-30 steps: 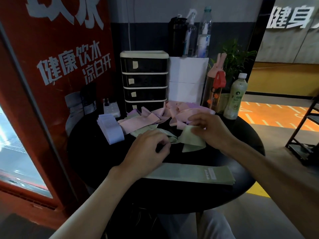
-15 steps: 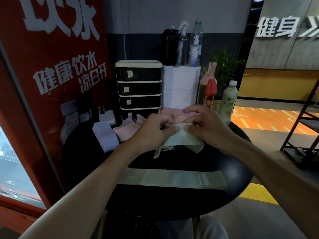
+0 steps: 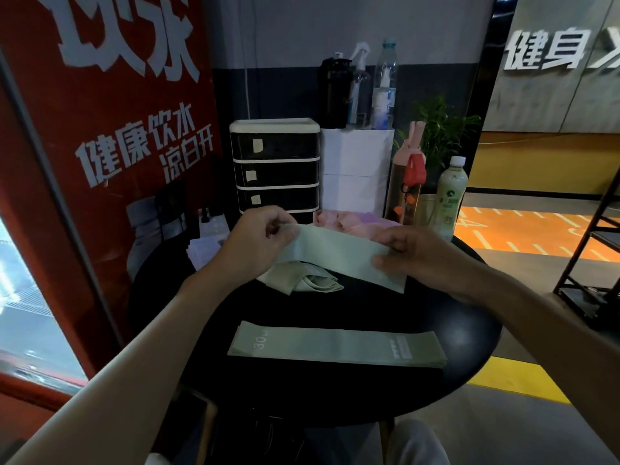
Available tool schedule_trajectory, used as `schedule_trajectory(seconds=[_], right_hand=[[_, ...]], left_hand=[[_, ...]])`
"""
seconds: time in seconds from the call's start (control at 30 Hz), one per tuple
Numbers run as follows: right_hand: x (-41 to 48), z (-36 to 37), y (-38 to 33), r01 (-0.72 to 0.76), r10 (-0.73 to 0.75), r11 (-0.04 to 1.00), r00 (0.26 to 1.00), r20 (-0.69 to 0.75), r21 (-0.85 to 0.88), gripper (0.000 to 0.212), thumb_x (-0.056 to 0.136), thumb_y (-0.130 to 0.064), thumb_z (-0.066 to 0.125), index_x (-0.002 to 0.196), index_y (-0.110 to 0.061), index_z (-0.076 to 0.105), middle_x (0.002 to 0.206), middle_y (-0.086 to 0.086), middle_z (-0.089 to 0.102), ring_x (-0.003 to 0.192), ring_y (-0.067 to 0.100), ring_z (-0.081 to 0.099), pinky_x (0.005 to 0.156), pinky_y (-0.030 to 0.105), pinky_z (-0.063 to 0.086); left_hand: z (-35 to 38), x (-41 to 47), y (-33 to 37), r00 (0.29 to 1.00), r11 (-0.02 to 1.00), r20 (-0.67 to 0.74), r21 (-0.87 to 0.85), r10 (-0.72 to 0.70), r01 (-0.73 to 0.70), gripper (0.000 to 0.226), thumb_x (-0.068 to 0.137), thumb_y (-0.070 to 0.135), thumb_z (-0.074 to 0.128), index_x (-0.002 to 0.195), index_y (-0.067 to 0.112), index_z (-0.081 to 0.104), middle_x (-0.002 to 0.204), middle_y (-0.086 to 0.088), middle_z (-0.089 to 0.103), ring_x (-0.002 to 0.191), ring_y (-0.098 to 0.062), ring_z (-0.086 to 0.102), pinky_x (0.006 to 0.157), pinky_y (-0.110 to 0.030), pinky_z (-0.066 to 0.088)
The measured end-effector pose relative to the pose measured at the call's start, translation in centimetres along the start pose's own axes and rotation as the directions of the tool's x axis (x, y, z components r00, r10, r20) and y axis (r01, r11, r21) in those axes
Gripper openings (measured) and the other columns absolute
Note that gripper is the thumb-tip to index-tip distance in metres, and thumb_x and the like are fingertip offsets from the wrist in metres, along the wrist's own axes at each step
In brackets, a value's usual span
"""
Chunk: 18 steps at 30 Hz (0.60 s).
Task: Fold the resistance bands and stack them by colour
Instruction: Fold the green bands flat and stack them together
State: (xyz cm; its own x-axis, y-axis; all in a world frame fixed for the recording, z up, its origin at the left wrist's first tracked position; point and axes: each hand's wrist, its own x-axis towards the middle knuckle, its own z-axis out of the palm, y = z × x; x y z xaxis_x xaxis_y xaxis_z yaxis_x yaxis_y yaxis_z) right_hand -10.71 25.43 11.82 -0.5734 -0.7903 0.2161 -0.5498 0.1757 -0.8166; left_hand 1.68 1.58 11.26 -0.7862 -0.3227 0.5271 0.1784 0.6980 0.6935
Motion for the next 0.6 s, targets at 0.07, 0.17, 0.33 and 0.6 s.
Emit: schedule_trajectory(seconds=[0.07,0.17,0.33,0.6], right_hand=[[0.1,-0.4,-0.2,0.015,-0.018,0.999,0.998,-0.054,-0.039,0.013,0.086,-0.01,0.07,0.093,-0.021,0.072,0.092,-0.006,0.075,0.084,0.003,0.069,0.072,0.017,0.053],[0.3,-0.8,-0.9,0.067,-0.082,0.994,0.98,-0.179,-0.083,0.009,0.081,-0.012,0.076,0.088,-0.017,0.072,0.085,-0.001,0.071,0.07,0.004,0.063,0.061,0.015,0.049],[1.0,-0.9,-2.3,0.155,-0.165,0.986,0.944,-0.286,-0.058,0.02,0.081,-0.004,0.075,0.098,-0.011,0.068,0.09,0.005,0.07,0.074,0.012,0.065,0.062,0.019,0.054],[1.8,-0.7,-4.6,0.265,-0.241,0.964,0.88,-0.41,0.003,0.056,0.078,0.007,0.073,0.12,-0.017,0.045,0.08,0.001,0.069,0.069,0.009,0.068,0.063,0.024,0.057]], left_hand=[[-0.4,-0.1,-0.7,1.0,0.999,-0.008,0.049,-0.001,0.001,0.01,0.094,0.009,0.063,0.086,0.013,0.068,0.078,-0.004,0.066,0.065,-0.002,0.053,0.063,-0.018,0.044],[-0.4,-0.2,-1.3,0.999,0.992,0.024,0.124,-0.031,0.028,0.016,0.095,0.013,0.062,0.081,0.02,0.066,0.076,0.004,0.064,0.063,0.003,0.054,0.056,-0.01,0.04],[0.8,0.1,-1.3,0.994,0.992,0.07,0.1,-0.088,0.081,0.008,0.088,0.027,0.063,0.082,0.024,0.067,0.089,0.003,0.071,0.078,-0.009,0.064,0.071,-0.032,0.053],[1.5,0.5,1.3,0.997,0.999,0.07,0.034,-0.034,0.032,0.005,0.092,0.014,0.065,0.092,0.019,0.067,0.084,0.01,0.067,0.072,0.003,0.061,0.067,-0.013,0.046]])
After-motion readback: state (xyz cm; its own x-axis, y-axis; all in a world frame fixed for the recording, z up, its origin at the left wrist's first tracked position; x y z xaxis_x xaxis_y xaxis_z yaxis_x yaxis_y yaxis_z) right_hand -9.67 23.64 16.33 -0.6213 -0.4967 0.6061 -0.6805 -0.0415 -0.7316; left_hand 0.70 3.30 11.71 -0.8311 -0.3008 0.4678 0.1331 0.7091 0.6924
